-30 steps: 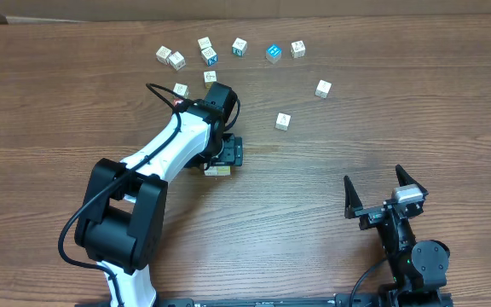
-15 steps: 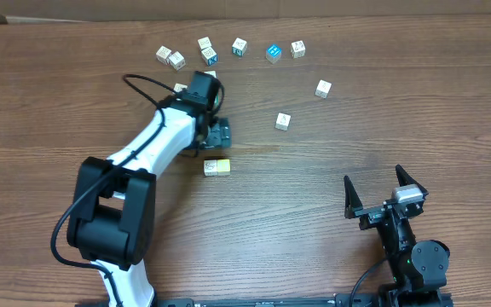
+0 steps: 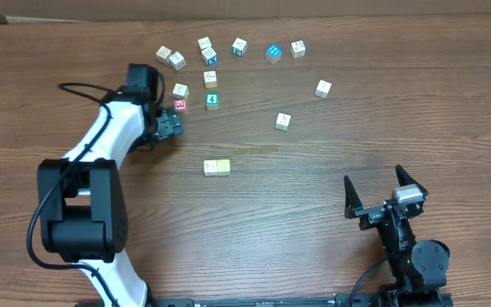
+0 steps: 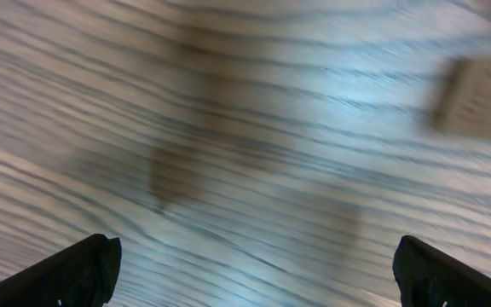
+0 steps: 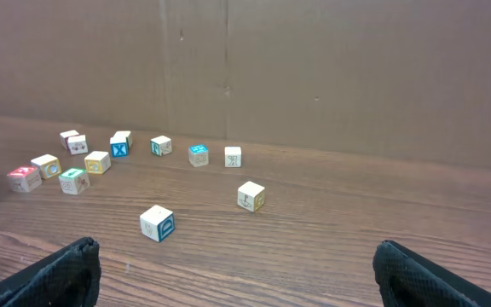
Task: Form a horizontal line
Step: 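Lift the left gripper away and move it to the upper left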
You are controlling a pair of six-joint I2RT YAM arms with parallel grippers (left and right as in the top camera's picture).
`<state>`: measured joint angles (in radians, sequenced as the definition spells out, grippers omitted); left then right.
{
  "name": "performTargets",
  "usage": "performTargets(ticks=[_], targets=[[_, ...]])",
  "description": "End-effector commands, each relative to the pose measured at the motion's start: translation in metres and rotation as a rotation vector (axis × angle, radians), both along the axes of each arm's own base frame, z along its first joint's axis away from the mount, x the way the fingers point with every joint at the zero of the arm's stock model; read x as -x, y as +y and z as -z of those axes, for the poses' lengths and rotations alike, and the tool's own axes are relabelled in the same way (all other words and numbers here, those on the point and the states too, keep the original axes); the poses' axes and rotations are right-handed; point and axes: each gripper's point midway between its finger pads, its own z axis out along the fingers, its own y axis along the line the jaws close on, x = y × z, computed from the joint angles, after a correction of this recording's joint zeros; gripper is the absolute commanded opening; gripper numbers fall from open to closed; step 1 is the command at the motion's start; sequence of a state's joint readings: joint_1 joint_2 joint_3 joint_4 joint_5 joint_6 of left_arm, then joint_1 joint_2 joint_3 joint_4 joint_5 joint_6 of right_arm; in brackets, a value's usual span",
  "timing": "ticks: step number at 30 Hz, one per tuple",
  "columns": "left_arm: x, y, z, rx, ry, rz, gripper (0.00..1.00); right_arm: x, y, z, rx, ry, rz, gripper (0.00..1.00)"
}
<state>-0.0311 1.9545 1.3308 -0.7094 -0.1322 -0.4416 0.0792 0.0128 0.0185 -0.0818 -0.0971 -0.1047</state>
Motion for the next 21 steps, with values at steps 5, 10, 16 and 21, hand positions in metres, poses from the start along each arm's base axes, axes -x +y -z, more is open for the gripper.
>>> performTargets(ticks=[5, 10, 16, 21], targets=[[0.008, 0.049, 0.002, -0.029, 0.027, -0.061, 1.00, 0.000, -0.001, 0.002, 0.001, -0.005, 0.003, 1.00], [0.011, 0.061, 0.003, -0.029, 0.033, -0.089, 1.00, 0.000, -0.001, 0.002, 0.001, -0.005, 0.003, 1.00], [0.011, 0.061, 0.003, -0.028, 0.034, -0.088, 0.99, 0.000, -0.001, 0.002, 0.001, -0.005, 0.003, 1.00], [0.011, 0.061, 0.003, -0.028, 0.034, -0.088, 1.00, 0.000, -0.001, 0.002, 0.001, -0.005, 0.003, 1.00]])
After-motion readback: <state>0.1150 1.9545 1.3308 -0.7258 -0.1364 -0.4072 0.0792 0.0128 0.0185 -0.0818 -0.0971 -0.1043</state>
